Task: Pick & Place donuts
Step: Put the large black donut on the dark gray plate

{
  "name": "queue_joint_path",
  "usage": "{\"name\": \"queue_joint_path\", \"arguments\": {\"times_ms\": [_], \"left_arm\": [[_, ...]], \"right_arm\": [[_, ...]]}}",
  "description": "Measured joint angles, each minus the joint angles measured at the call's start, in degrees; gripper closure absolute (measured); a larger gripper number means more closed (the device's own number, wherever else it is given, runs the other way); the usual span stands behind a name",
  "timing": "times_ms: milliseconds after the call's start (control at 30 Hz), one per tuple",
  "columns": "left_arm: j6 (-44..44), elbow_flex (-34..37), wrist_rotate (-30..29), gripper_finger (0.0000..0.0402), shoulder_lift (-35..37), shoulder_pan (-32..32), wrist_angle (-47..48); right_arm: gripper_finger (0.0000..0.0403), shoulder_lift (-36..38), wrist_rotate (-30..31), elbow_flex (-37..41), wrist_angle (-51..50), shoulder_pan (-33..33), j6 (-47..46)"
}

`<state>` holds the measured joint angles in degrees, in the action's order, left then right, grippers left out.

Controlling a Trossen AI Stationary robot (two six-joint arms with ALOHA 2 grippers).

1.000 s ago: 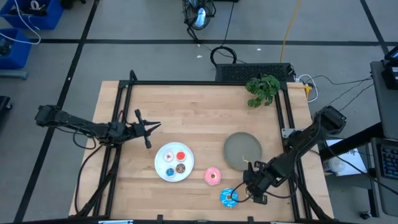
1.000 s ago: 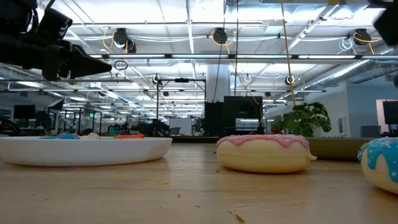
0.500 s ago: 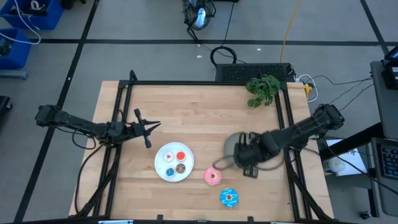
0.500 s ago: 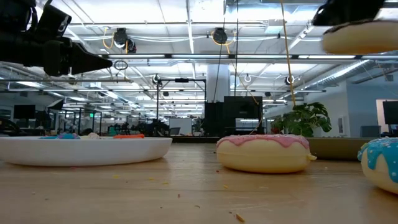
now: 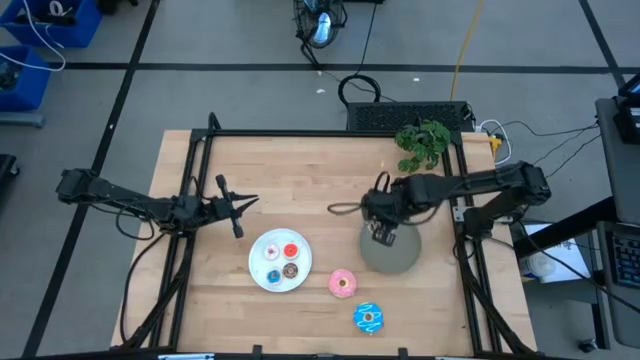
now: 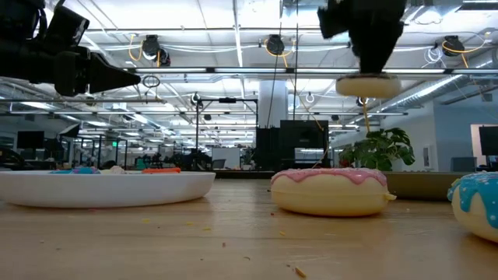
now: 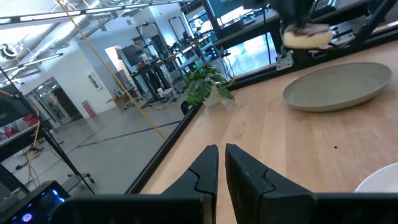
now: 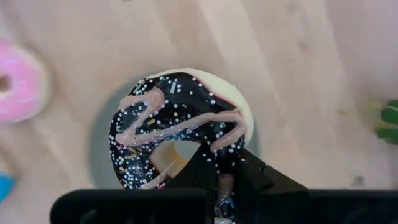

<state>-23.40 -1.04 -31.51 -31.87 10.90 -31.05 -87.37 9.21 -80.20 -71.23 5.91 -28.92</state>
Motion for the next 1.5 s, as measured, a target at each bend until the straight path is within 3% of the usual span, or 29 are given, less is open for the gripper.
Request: {"name": "queue_joint_path", "arguments": {"times_ms": [133,367,533,833,1133,1300,1500], "left_arm": [[0.0,0.0,0.0,0.0364,0.0,0.0,0.0],[0.0,0.0,0.0,0.0364,0.0,0.0,0.0],[0.0,0.0,0.0,0.0364,0.0,0.0,0.0],[0.0,0.0,0.0,0.0364,0.0,0.0,0.0],[0.0,0.0,0.0,0.0364,0.0,0.0,0.0],[0.0,0.0,0.0,0.0364,0.0,0.0,0.0],[0.0,0.0,0.0,0.0364,0.0,0.0,0.0]], "right_arm": [[0.0390,0.0,1.4,4.5,0.8,-3.5,1.1],[0.0391,0.0,-6.4,17.7,16.0,-6.1,4.4],[0.0391,0.0,-6.2,22.1,17.2,-6.6,4.2],[0.0390,0.0,-6.4,28.1,22.0,-6.9,2.8],[0.0385,0.0,-6.0,28.3,23.5,-7.4,4.5],[0.0333,0.0,-5.5,28.3,23.4,-7.4,4.2],[0.0250,0.0,1.5,28.3,22.0,-7.5,2.0]]}}
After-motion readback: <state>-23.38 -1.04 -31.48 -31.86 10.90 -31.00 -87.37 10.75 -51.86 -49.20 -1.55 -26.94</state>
